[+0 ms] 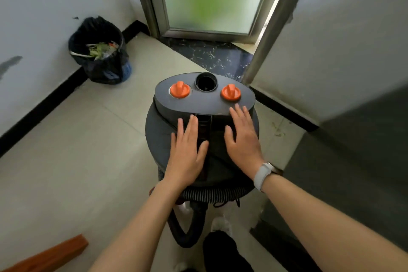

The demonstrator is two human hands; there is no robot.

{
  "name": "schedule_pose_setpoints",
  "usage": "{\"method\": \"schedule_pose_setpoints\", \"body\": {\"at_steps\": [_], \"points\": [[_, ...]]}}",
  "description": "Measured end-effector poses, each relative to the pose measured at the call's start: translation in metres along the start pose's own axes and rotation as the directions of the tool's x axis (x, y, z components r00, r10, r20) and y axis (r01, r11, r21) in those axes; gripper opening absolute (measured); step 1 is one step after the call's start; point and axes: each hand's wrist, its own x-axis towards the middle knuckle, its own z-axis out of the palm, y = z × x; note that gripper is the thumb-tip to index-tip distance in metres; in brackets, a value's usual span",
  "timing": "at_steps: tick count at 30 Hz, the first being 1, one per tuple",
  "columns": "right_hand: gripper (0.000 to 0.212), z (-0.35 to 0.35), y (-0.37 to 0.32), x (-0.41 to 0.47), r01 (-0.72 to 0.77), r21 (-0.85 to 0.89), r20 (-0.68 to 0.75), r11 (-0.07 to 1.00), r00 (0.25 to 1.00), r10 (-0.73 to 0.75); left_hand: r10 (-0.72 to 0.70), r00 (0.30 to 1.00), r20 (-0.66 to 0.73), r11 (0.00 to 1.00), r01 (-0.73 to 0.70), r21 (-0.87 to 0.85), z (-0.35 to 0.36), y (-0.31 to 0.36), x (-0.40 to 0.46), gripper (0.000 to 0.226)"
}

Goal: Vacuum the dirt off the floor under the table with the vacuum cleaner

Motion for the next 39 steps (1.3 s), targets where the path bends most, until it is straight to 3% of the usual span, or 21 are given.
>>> {"method": "schedule_pose_setpoints", "body": {"at_steps": [2, 4, 6, 9, 11, 18, 24, 29, 39], "points": [[0.049, 0.005, -0.014, 0.001, -0.019, 0.044, -0.147, 0.999, 0.989, 0.025, -0.044, 0.995, -0.095, 0.999, 0.043, -0.013, -0.02, -0.007, 0.017, 0.064], [0.052, 0.016, -0.029, 0.005, -0.105, -0.002, -0.205, 0.994, 0.973, 0.103, -0.132, 0.975, -0.177, 0.991, 0.127, -0.041, -0.039, -0.019, 0.041, 0.064], [0.061, 0.027, -0.044, 0.016, -0.214, -0.041, -0.086, 0.976, 0.974, 0.21, -0.228, 0.954, -0.193, 0.973, 0.213, -0.094, -0.056, -0.028, 0.069, 0.067], [0.067, 0.04, -0.055, 0.045, -0.326, -0.086, 0.031, 0.941, 0.944, 0.33, -0.351, 0.932, -0.087, 0.922, 0.327, -0.209, -0.074, -0.041, 0.115, 0.079], [0.064, 0.045, -0.061, 0.062, -0.382, -0.063, 0.055, 0.922, 0.921, 0.386, -0.294, 0.956, -0.009, 0.923, 0.282, -0.26, -0.08, -0.05, 0.139, 0.084], [0.057, 0.049, -0.067, 0.093, -0.503, 0.301, 0.003, 0.81, 0.85, 0.526, -0.231, 0.973, 0.013, 0.956, 0.229, -0.181, -0.079, -0.049, 0.183, 0.093], [0.055, 0.034, -0.051, 0.097, -0.58, 0.328, -0.019, 0.745, 0.785, 0.62, -0.167, 0.98, 0.104, 0.971, 0.182, -0.155, -0.062, -0.031, 0.204, 0.093], [0.059, 0.0, -0.016, 0.086, -0.643, 0.291, -0.073, 0.709, 0.724, 0.686, -0.147, 0.977, 0.157, 0.979, 0.166, -0.115, -0.022, 0.012, 0.208, 0.078], [0.065, -0.07, 0.061, 0.071, -0.681, 0.264, -0.117, 0.683, 0.68, 0.724, -0.107, 0.956, 0.275, 0.987, 0.136, -0.088, 0.056, 0.099, 0.221, 0.077]]}}
